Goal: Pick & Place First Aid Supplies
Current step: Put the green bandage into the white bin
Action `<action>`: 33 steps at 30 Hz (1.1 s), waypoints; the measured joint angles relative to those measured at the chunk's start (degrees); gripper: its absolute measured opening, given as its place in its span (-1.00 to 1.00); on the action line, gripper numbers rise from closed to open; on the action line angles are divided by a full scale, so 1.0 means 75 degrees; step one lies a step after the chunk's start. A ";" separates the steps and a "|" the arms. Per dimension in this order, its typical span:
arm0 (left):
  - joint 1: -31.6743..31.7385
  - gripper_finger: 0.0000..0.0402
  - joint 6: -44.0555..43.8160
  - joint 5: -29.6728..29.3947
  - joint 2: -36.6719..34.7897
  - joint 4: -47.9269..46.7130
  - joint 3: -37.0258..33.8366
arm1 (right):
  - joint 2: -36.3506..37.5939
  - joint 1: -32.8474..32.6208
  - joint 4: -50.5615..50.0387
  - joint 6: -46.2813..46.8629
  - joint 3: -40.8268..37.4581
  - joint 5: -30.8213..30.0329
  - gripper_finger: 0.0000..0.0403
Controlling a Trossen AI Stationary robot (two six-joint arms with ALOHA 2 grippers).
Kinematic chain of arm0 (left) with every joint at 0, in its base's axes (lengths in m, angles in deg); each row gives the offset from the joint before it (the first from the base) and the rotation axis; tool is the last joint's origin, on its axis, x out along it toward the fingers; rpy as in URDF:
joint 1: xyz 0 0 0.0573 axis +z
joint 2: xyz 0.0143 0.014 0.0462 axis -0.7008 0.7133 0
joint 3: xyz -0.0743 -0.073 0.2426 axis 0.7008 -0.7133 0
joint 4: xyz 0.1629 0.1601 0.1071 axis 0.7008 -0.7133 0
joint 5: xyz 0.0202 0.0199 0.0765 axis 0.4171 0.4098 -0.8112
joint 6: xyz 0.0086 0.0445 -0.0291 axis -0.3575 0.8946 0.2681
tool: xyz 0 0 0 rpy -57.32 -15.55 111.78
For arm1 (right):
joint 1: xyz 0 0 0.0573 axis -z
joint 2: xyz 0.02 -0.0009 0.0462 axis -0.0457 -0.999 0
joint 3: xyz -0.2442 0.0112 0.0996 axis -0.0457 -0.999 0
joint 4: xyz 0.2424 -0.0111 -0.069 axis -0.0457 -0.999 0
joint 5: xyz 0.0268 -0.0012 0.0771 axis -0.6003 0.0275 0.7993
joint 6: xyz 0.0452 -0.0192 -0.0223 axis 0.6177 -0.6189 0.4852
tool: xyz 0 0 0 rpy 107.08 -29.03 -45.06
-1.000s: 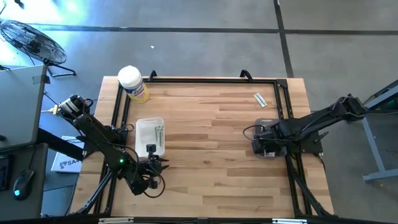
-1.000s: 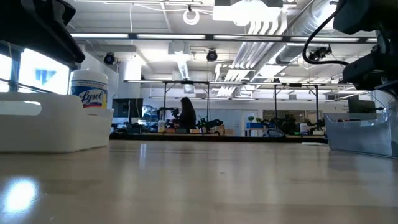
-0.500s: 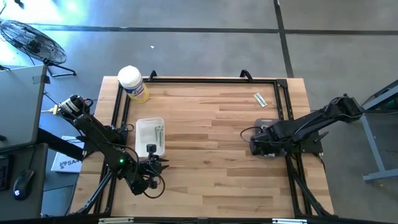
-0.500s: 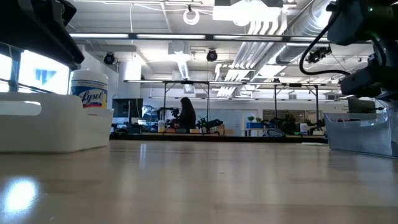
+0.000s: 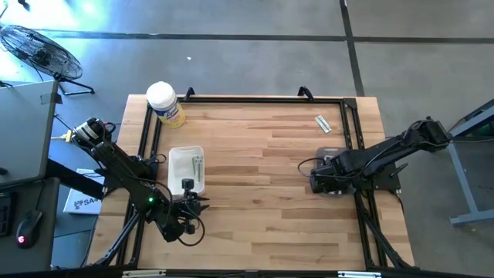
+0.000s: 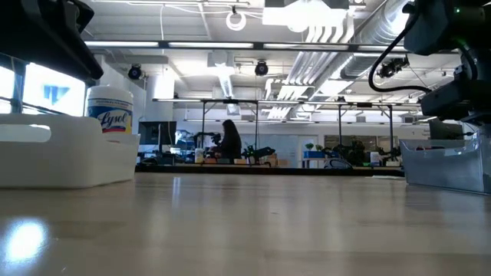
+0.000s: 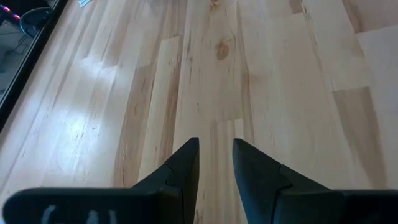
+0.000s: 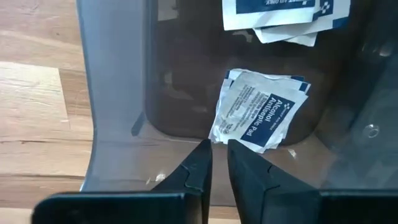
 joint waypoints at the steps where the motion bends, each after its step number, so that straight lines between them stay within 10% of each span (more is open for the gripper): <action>1: 0.0000 -0.53 -0.0001 0.0000 0.0000 -0.0017 0.0001 | 0.0000 0.0000 -0.0004 -0.0003 0.0000 0.0010 -0.75; 13: -0.0003 -0.53 0.0230 -0.0165 -0.0267 -0.0030 0.0000 | 0.0009 0.0000 -0.1852 -0.0575 0.1277 -0.0259 -0.71; 22: 0.0003 -0.53 0.0948 -0.0471 -0.1221 -0.0013 0.0000 | 0.0020 0.0206 -0.2929 -0.1297 0.3434 -0.3298 -0.71; 33: 0.0006 -0.53 0.2582 -0.1135 -0.2288 0.0384 0.0000 | 0.0017 0.3563 -0.1232 -0.3942 0.2523 -0.4060 -0.71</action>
